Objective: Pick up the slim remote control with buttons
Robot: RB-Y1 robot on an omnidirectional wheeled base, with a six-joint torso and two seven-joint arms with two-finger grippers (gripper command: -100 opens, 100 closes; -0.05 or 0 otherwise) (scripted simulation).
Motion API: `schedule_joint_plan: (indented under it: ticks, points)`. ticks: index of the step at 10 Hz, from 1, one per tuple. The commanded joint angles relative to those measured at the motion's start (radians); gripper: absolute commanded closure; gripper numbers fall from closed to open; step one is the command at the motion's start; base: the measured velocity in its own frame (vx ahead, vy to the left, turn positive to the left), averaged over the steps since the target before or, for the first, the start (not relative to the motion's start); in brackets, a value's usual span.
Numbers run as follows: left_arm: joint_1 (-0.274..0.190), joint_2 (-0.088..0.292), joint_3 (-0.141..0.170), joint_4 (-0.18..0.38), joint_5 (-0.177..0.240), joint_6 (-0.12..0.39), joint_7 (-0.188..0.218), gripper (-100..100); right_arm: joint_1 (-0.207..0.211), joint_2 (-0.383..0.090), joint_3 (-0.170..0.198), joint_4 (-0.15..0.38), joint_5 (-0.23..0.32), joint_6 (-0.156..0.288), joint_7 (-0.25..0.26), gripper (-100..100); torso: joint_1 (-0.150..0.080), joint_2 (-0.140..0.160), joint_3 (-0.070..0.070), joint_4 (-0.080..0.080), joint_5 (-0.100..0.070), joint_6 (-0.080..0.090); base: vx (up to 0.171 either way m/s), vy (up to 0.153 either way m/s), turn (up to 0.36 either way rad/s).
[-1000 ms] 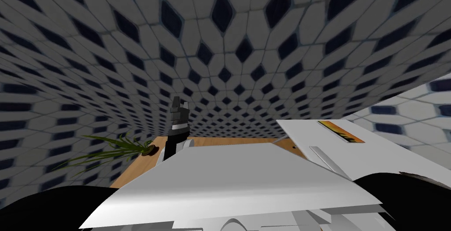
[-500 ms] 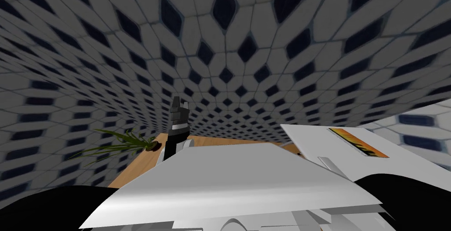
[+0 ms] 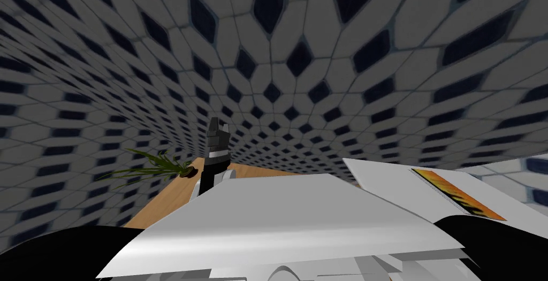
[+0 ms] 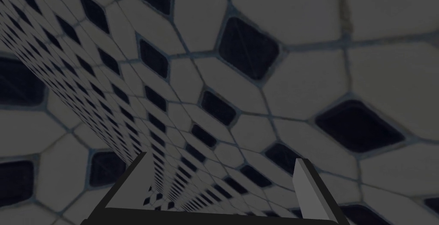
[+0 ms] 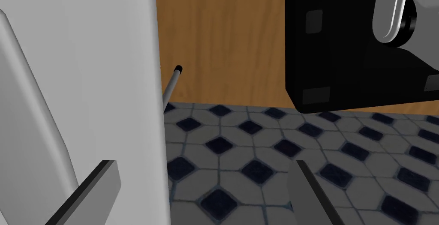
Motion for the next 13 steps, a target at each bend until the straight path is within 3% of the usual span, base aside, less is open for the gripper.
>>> schedule_joint_plan:
  ticks: [1, 3, 5, 6, 7, 8, 13]
  points:
    - [0.0, 0.0, 0.0, 0.0, 0.0, 0.0, 0.0, 0, 0.035, -0.009, 0.026, 0.03, 0.016, 0.024, -0.034, -100, 0.0, 0.0, 0.0, 0.0, 0.0, 0.0, 0.034, -0.273, 0.234]
    - [0.0, 0.0, 0.0, 0.0, 0.0, 0.0, 0.0, 0, 0.043, 0.008, 0.034, 0.031, 0.026, 0.035, -0.052, -100, -0.007, 0.003, 0.002, 0.001, -0.002, 0.0, -0.001, -0.262, 0.101]
    - [0.0, 0.0, 0.0, 0.0, 0.0, 0.0, 0.0, 0, 0.022, 0.058, 0.04, 0.012, 0.038, 0.038, -0.073, -100, -0.004, 0.003, 0.002, 0.001, -0.001, 0.0, -0.019, -0.215, 0.08]
    - [0.0, 0.0, 0.0, 0.0, 0.0, 0.0, 0.0, 0, 0.036, 0.041, 0.032, 0.008, 0.033, 0.043, -0.066, -100, -0.001, 0.004, 0.002, 0.001, -0.001, 0.0, -0.014, -0.079, 0.023]
    - [0.0, 0.0, 0.0, 0.0, 0.0, 0.0, 0.0, 0, 0.035, 0.043, 0.032, 0.006, 0.034, 0.045, -0.069, 0, 0.005, 0.004, 0.002, 0.001, 0.001, 0.001, -0.002, -0.017, 0.001]
    - [0.0, 0.0, 0.0, 0.0, 0.0, 0.0, 0.0, 0, 0.015, 0.066, 0.054, 0.034, 0.018, 0.037, -0.09, -100, 0.01, 0.003, 0.002, 0.001, 0.002, 0.001, -0.07, 0.013, 0.371]
    - [0.0, 0.0, 0.0, 0.0, 0.0, 0.0, 0.0, 0, -0.035, 0.124, 0.11, 0.105, -0.021, 0.016, -0.146, -100, 0.014, 0.011, 0.007, 0.003, 0.003, 0.001, -0.132, 0.029, 0.291]
